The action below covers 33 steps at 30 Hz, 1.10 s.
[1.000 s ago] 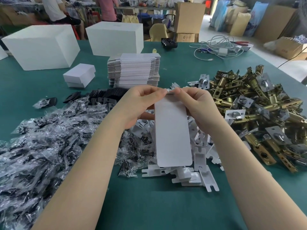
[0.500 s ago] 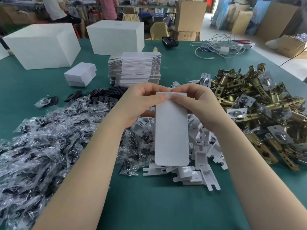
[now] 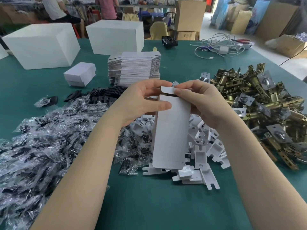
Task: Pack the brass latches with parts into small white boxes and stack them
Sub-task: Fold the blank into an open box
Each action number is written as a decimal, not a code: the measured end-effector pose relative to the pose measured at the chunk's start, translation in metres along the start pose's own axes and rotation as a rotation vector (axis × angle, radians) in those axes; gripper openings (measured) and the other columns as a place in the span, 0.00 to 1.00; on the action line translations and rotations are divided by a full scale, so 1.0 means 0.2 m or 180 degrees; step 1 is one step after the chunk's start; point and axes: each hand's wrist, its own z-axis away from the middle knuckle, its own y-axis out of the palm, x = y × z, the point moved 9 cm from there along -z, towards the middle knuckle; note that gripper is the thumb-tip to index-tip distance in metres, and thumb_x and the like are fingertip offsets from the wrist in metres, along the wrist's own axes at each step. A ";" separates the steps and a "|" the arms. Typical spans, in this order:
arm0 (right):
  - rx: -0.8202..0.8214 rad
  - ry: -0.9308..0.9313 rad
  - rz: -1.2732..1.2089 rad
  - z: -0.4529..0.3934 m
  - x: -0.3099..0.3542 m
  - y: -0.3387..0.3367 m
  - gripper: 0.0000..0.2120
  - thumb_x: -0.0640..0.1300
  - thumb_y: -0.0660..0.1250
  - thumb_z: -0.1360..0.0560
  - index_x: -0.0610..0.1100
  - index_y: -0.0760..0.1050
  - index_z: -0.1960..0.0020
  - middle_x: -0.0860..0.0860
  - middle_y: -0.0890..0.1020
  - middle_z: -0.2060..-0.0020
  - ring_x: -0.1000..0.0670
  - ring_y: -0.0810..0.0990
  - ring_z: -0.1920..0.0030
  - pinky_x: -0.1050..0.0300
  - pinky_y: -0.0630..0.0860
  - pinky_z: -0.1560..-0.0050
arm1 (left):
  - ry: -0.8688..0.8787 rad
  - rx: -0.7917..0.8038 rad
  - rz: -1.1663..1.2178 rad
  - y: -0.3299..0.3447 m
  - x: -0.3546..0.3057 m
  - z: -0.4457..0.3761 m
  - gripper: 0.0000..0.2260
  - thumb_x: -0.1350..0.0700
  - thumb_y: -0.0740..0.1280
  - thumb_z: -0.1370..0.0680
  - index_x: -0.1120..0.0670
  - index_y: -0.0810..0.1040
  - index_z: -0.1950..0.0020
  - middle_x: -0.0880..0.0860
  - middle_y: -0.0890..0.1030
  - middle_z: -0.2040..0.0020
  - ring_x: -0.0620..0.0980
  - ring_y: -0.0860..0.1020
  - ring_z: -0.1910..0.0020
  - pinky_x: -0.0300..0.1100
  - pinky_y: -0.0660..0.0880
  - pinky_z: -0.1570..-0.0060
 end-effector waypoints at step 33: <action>-0.0410 -0.0437 -0.0030 0.01 0.03 0.04 0.03 0.42 0.68 0.21 0.47 0.81 0.50 0.54 0.84 0.64 0.55 0.82 0.64 0.61 0.78 0.67 | -0.0312 -0.1101 0.0730 -0.11 0.02 0.02 0.07 0.60 0.72 0.23 0.48 0.86 0.57 0.49 0.85 0.59 0.47 0.82 0.64 0.38 0.78 0.69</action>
